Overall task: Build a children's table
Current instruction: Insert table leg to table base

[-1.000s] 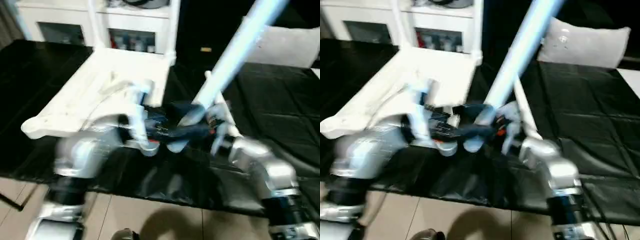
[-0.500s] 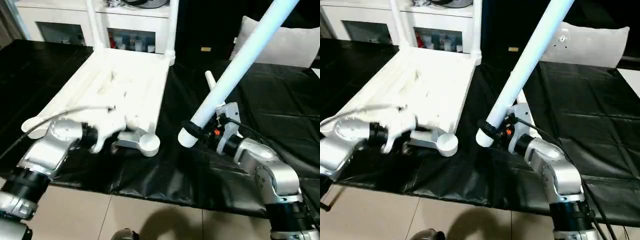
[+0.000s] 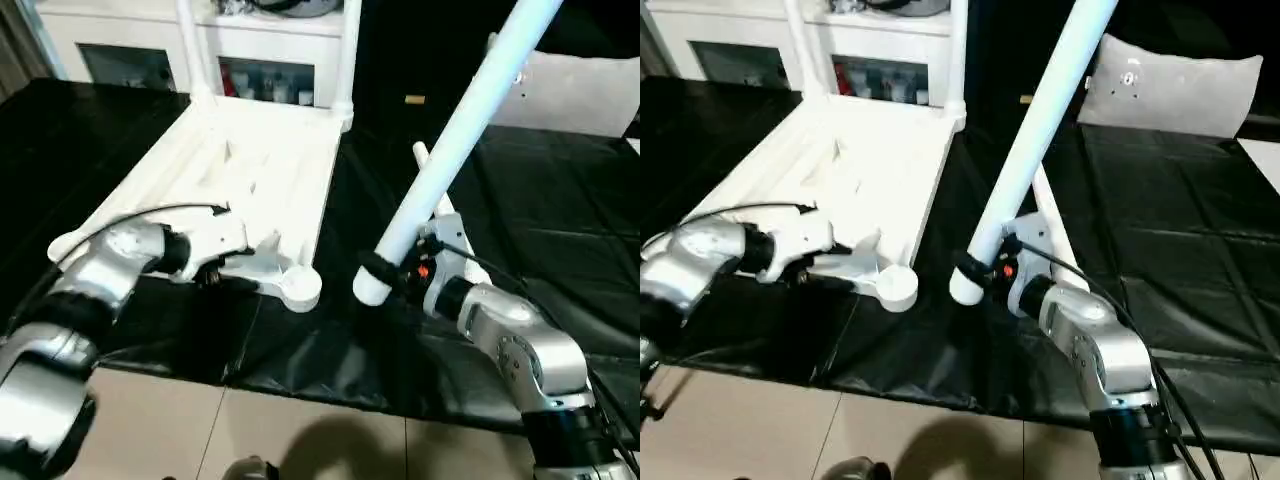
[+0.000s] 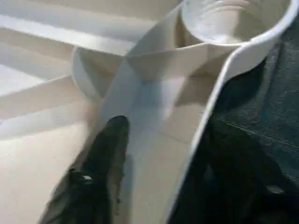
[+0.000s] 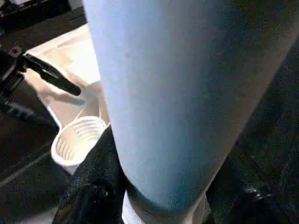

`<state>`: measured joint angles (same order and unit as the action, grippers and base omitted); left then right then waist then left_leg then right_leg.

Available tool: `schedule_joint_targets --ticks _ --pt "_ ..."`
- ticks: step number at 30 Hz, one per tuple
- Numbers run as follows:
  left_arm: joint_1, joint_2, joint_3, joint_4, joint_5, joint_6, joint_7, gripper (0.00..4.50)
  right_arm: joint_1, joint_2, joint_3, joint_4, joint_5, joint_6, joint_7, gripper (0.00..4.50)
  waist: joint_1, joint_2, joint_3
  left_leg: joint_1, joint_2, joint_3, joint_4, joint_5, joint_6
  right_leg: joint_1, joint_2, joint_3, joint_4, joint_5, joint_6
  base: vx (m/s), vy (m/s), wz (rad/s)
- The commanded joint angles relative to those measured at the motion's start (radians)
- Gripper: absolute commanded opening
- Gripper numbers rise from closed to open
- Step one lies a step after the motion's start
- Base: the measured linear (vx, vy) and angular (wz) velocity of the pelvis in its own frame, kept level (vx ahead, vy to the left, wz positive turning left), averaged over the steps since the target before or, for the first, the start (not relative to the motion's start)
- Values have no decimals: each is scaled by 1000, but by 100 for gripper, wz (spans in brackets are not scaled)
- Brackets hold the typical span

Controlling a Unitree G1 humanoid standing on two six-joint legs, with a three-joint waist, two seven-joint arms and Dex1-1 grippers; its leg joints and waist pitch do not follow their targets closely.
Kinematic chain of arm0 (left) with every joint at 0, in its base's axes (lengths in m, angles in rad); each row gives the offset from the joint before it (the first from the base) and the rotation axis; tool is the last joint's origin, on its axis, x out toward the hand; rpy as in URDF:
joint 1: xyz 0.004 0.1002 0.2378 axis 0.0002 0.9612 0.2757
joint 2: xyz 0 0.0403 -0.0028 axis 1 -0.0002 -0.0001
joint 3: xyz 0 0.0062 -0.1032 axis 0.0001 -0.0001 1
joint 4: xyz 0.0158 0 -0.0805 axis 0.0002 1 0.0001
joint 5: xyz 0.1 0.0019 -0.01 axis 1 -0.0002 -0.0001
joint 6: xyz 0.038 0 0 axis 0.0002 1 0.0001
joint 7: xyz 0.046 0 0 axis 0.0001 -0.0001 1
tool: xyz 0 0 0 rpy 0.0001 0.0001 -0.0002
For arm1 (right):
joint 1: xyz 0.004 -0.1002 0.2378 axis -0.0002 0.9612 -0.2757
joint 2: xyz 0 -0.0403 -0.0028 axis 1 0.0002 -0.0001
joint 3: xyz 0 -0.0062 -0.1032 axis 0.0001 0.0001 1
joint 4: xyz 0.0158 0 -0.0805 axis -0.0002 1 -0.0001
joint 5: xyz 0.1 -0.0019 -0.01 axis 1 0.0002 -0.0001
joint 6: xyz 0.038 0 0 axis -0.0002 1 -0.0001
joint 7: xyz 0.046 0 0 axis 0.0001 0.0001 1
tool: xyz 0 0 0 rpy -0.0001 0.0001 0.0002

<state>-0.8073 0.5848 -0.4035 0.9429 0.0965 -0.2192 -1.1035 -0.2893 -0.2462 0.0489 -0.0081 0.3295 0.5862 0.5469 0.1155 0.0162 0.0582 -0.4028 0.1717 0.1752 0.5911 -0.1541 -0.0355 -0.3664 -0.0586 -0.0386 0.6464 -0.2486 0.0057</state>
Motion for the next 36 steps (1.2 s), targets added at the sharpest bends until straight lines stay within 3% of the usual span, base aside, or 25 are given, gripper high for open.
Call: schedule_joint_targets --ticks 1,6,12,16,19,23,26,32,34,36 --pt "-31 1 1 50 24 -21 16 270 0 -7 4 -42 4 -9 9 188 1 12 -70 42 63 -27 -76 -265 -79 22 -101 48 -77 -13 -212 0 0 0" --pt "-54 -14 4 111 33 -57 11 211 5 -9 16 -47 1 -19 18 188 0 7 -69 43 66 -27 -78 -272 -74 19 -103 48 -79 -40 -222 0 0 0" --pt "-78 -32 4 178 55 -72 -42 172 0 -20 26 -44 0 -23 43 188 4 6 -68 45 67 -26 -78 -267 -64 18 -105 48 -80 -43 -226 0 0 0" --pt "-80 -34 4 164 37 -20 -136 133 -5 -28 22 -43 0 -24 51 188 5 7 -70 42 68 -27 -78 -245 -60 20 -106 47 -76 -17 -232 0 0 0" --pt "-73 -39 -5 111 0 85 -294 114 -12 -39 16 -38 1 -31 56 188 6 6 -72 41 67 -24 -73 -194 -43 23 -106 45 -69 48 -249 0 0 0" --pt "-58 -53 -17 67 -6 119 -374 90 -18 -48 13 -32 0 -34 66 188 5 5 -73 37 65 -23 -69 -173 -22 27 -106 44 -67 92 -259 0 0 0" --pt "-49 -74 -10 52 -2 126 -352 52 -25 -54 16 -33 -1 -33 73 188 6 5 -73 37 65 -21 -68 -180 -12 28 -106 43 -69 85 -266 0 0 0" --pt "-13 -112 -5 1 37 135 -226 6 -41 -61 26 -37 -5 -35 78 188 3 9 -69 42 71 -25 -75 -243 -37 27 -108 45 -76 -2 -262 0 0 0" --pt "0 -179 52 -31 2 214 -109 1 -52 -55 28 -50 -1 -20 79 188 5 9 -67 47 71 -24 -74 -267 -43 24 -108 46 -80 -39 -268 0 0 0" --pt "9 -225 85 -55 -26 249 -41 0 -58 -46 32 -45 -4 -21 76 188 5 6 -68 40 68 -23 -72 -245 -35 30 -108 45 -79 -29 -271 0 0 0"
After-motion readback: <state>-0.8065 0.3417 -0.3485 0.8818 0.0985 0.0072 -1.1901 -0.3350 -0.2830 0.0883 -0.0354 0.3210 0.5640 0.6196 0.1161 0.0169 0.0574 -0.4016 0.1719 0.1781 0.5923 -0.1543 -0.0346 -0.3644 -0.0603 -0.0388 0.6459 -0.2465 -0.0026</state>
